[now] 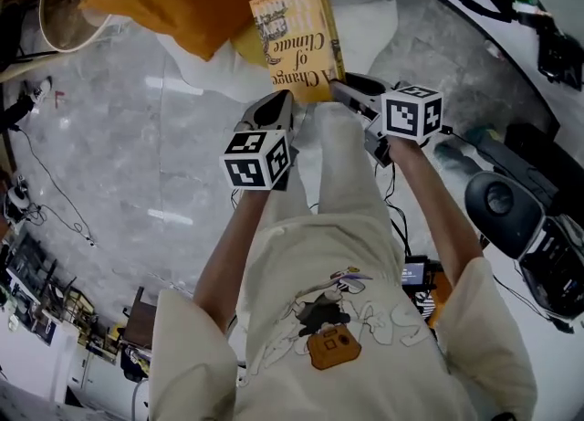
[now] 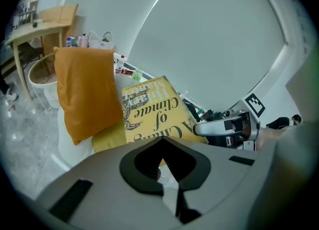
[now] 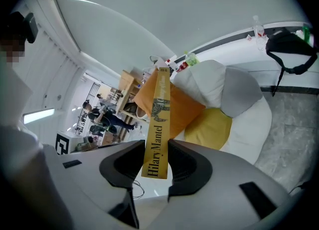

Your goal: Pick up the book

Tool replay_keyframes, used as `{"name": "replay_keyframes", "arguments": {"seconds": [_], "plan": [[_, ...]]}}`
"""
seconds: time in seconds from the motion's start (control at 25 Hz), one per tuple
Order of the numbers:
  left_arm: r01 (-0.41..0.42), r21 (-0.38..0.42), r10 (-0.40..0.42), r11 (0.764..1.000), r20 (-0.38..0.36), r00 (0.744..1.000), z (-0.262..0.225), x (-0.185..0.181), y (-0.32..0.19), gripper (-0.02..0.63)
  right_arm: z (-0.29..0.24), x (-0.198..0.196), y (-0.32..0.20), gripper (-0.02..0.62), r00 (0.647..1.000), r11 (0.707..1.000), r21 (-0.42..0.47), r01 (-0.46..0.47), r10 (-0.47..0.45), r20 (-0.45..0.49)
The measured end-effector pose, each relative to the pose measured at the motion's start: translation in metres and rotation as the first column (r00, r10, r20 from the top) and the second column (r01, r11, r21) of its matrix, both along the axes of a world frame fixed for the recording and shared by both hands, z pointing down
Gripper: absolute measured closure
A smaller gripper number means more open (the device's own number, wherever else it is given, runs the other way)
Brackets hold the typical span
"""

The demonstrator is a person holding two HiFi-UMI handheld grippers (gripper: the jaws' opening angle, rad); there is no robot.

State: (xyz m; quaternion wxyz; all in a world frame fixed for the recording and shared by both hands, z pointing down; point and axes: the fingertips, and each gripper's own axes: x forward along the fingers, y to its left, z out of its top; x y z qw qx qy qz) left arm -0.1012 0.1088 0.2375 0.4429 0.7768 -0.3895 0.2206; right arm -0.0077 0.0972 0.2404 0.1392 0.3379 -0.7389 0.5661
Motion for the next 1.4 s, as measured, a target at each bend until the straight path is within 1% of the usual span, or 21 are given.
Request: {"name": "replay_keyframes", "arguments": {"seconds": [0.24, 0.4, 0.56, 0.68, 0.8, 1.0, 1.12, 1.24, 1.4], "plan": [[-0.015, 0.025, 0.015, 1.0, -0.017, 1.0, -0.037, -0.014, 0.008, 0.603, -0.043, -0.017, 0.013, 0.434, 1.0, 0.999, 0.028, -0.021, 0.021, 0.003], [-0.033, 0.063, 0.035, 0.997, -0.034, 0.999, -0.065, -0.025, 0.008, 0.603, -0.07, -0.034, 0.014, 0.434, 0.999, 0.997, 0.063, -0.037, 0.036, 0.007], [-0.066, 0.114, 0.071, 0.991, -0.038, 0.997, -0.089, -0.023, 0.002, 0.603, -0.09, -0.038, 0.011, 0.434, 0.998, 0.993, 0.099, -0.057, 0.055, 0.015], [-0.066, 0.144, 0.073, 0.987, -0.048, 0.996, -0.108, -0.028, 0.003, 0.603, -0.105, -0.043, 0.015, 0.434, 0.998, 0.991, 0.116, -0.061, 0.059, 0.022], [-0.064, 0.163, 0.076, 0.985, -0.065, 0.995, -0.127, -0.031, 0.002, 0.603, -0.12, -0.044, 0.014, 0.434, 0.998, 0.988, 0.138, -0.069, 0.066, 0.021], [-0.095, 0.183, 0.11, 0.979, -0.07, 0.992, -0.148, -0.038, 0.005, 0.603, -0.143, -0.045, 0.014, 0.434, 0.996, 0.979, 0.18, -0.094, 0.093, 0.015], [-0.115, 0.209, 0.131, 0.971, -0.063, 0.989, -0.158, -0.043, 0.009, 0.603, -0.157, -0.046, 0.02, 0.434, 0.994, 0.974, 0.195, -0.112, 0.111, 0.02], [-0.152, 0.253, 0.168, 0.956, -0.042, 0.985, -0.166, -0.045, 0.011, 0.603, -0.174, -0.046, 0.019, 0.434, 0.99, 0.965, 0.223, -0.137, 0.131, 0.042], [-0.155, 0.285, 0.18, 0.946, -0.064, 0.981, -0.179, -0.053, 0.017, 0.603, -0.19, -0.048, 0.026, 0.434, 0.988, 0.953, 0.26, -0.157, 0.15, 0.044]]}}
